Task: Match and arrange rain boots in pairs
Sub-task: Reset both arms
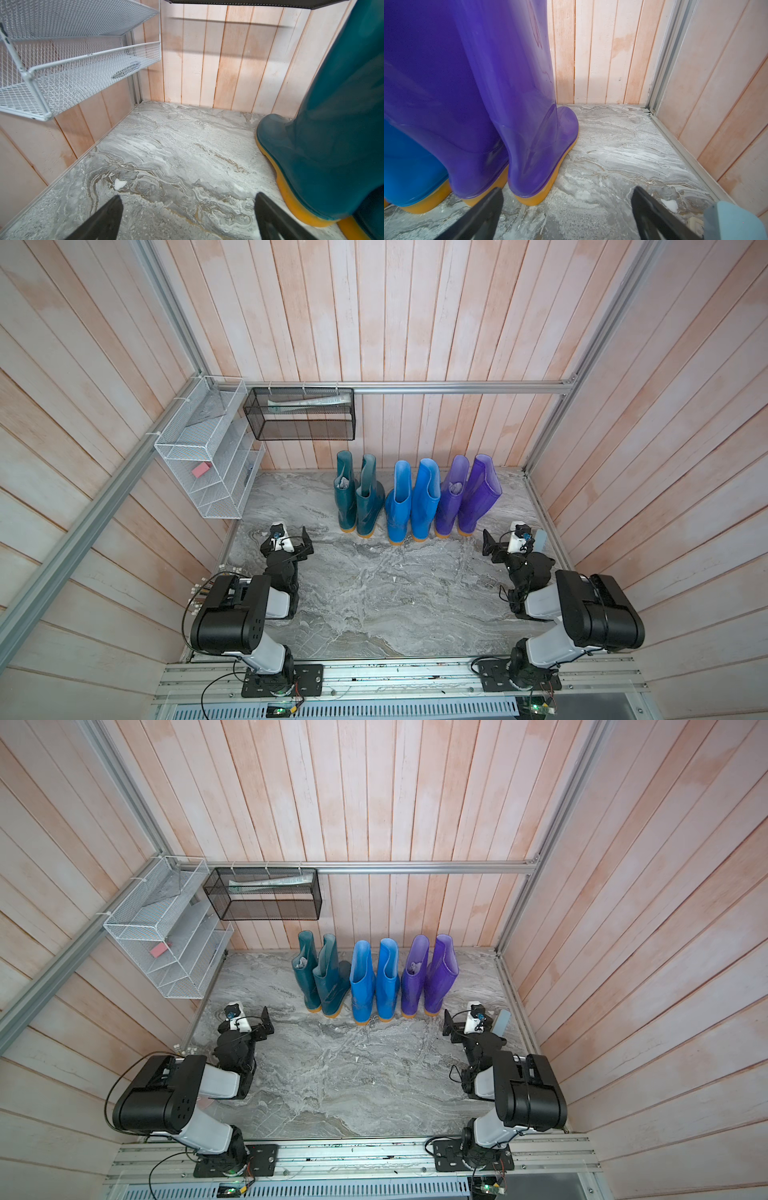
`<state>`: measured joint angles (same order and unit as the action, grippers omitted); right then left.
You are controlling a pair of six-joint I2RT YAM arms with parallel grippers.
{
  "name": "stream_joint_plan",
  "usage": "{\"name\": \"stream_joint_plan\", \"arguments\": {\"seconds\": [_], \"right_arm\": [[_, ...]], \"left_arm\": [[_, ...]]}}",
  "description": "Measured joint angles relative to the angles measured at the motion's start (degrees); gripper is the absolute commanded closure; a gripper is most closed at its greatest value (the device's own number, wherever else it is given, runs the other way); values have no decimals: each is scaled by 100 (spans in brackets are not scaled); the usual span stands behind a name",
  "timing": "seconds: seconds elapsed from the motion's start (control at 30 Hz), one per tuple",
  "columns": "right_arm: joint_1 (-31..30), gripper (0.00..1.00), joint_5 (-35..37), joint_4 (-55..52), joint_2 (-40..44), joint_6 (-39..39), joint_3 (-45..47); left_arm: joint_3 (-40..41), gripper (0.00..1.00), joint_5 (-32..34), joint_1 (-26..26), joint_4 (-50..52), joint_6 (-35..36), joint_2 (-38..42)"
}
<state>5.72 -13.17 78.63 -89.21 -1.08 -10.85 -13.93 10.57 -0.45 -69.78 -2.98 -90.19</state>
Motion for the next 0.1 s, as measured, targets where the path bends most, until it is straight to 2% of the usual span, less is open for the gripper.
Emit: {"name": "stream_joint_plan", "arguments": {"seconds": [0.1], "right_arm": [[0, 2, 0, 0, 0, 0, 0]], "left_arm": [[0, 0, 0, 0, -2, 0, -2]]}}
